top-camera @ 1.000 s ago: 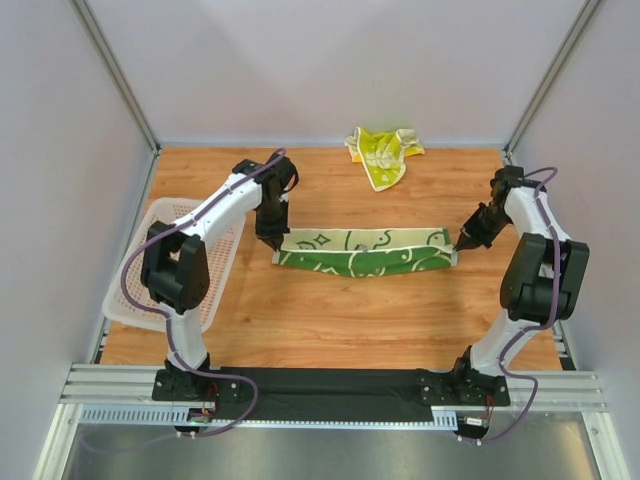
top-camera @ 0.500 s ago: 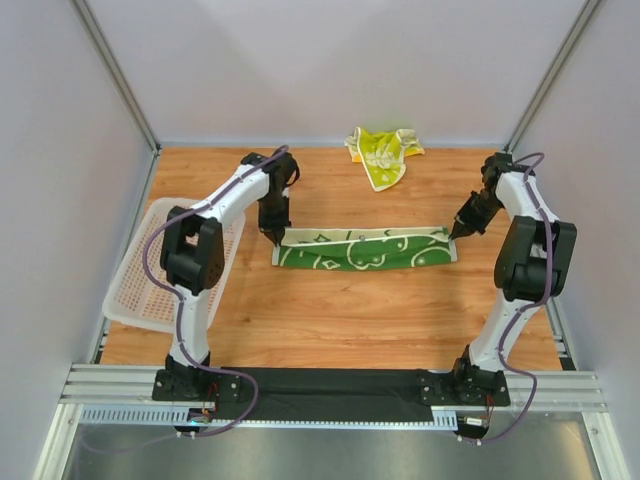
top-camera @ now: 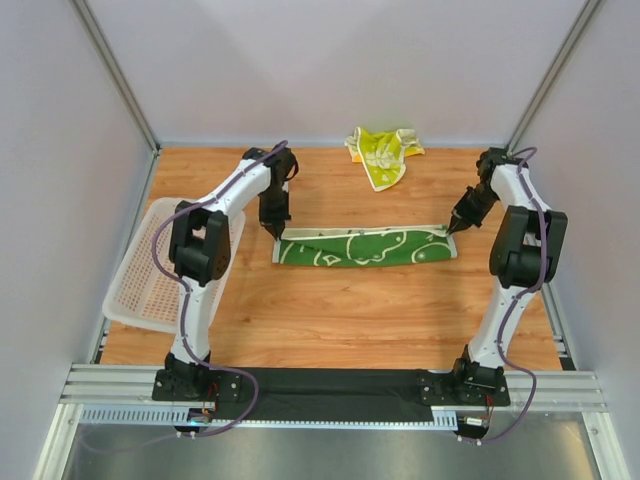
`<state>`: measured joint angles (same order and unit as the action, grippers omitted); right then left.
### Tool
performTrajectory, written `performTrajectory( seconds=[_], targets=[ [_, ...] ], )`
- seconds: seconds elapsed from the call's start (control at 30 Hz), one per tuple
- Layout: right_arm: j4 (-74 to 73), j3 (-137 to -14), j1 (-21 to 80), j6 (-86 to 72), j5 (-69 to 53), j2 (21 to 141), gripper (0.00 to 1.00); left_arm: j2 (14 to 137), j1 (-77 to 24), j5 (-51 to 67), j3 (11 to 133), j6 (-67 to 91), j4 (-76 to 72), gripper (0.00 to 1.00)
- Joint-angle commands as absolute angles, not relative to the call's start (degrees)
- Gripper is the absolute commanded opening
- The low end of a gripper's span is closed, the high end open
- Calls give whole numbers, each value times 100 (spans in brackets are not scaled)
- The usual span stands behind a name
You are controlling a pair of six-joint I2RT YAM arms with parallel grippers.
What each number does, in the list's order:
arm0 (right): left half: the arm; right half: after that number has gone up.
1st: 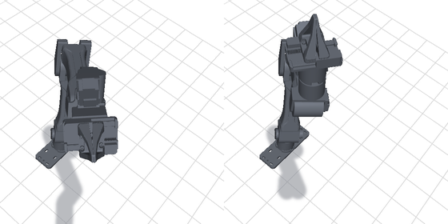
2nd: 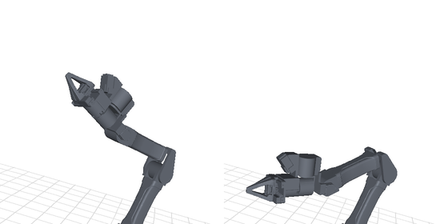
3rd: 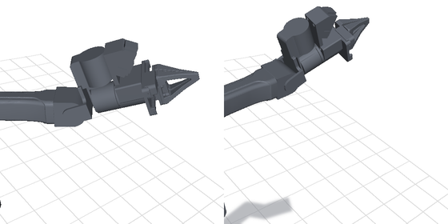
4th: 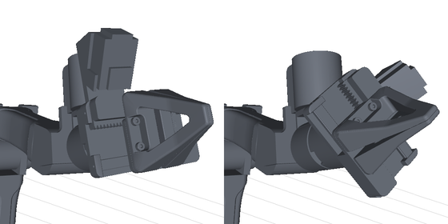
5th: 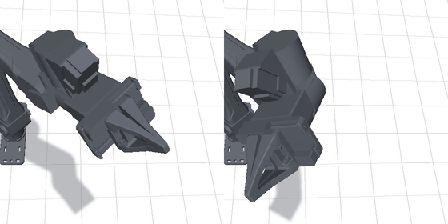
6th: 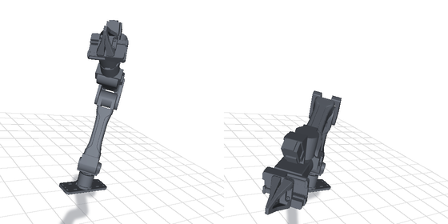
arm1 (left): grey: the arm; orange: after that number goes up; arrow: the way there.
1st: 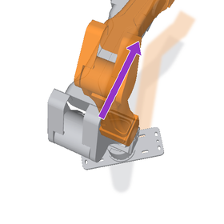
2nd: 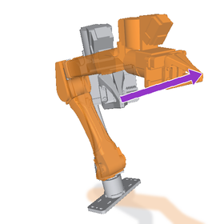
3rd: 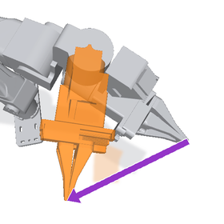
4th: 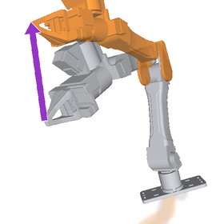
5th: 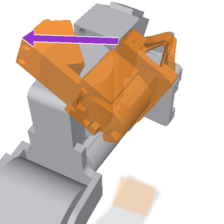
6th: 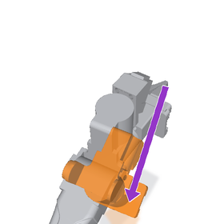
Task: Roll the towels
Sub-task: Fold the towel
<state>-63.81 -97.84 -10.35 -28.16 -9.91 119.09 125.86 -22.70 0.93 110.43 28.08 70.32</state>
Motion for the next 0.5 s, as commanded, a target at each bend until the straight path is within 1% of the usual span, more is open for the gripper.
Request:
performTrajectory(
  seconds=[0.0, 0.13, 0.17, 0.2, 0.37, 0.47],
  targets=[
    [-6495, -10125, -984, -2786, -888, 12058, 0, 12761, -2189, 17, 11399, 2672, 7215, 0],
    [-6478, -10178, -976, -2839, -756, 12181, 0, 13007, -2145, 9, 11636, 2654, 7277, 1],
    [-6478, -10152, -976, -2856, -730, 12199, 0, 13043, -2101, 9, 11706, 2654, 7269, 4],
    [-6469, -10160, -976, -2865, -703, 12243, 0, 13147, -2083, 9, 11768, 2654, 7277, 10],
    [-6407, -10178, -976, -3006, -519, 12331, 0, 13473, -1934, 210, 12241, 2611, 7251, 14],
    [-6416, -10266, -984, -3094, -492, 12366, 1, 13605, -1925, 167, 12506, 2567, 7339, 31]
  ],
)
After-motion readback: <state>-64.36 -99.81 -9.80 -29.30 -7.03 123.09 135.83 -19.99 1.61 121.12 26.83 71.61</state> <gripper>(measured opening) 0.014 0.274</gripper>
